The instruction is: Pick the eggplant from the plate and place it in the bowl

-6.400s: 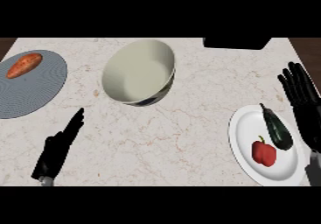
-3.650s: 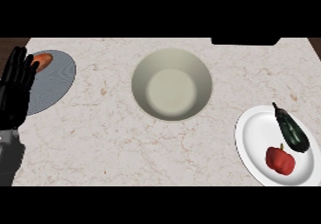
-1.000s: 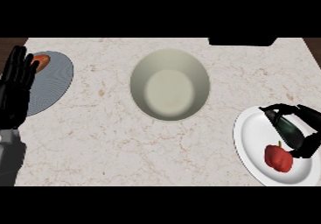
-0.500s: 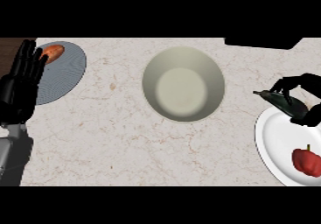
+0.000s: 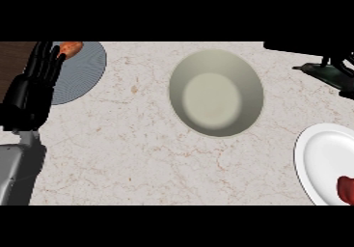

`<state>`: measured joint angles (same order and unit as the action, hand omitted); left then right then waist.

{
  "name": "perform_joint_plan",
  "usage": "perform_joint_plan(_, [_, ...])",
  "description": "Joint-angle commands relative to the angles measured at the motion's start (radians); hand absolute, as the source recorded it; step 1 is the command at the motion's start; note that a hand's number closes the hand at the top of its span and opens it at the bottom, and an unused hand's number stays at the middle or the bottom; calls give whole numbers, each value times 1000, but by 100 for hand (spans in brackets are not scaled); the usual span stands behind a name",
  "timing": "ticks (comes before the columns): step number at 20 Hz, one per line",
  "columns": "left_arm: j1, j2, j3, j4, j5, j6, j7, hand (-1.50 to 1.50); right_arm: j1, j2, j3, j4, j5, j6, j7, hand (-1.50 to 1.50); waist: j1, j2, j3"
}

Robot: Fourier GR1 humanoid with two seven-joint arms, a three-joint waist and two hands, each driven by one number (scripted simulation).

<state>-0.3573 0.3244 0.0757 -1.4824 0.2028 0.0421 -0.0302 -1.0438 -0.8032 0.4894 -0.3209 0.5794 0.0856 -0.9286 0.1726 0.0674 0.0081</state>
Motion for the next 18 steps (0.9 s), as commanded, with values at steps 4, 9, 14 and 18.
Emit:
perform_joint_plan(4, [-27,-22,-11,11,-12,24,9,0,-131,-33,-54,50,-33,32,-150,150,-18,-2,0])
perform_joint_plan(9, [-26,-3,0,16,-13,21,25,0,-188,-31,-114,58,-103,100,-252,150,-26,-9,1])
perform_joint_plan(14, [-7,-14,0,36,-20,20,-11,0,-243,-15,-161,62,-182,251,-288,150,-47,-15,-3])
perform_joint_plan(18, [1,-2,11,31,-19,24,8,0,-308,27,-169,52,-233,406,-242,150,-50,-32,-7])
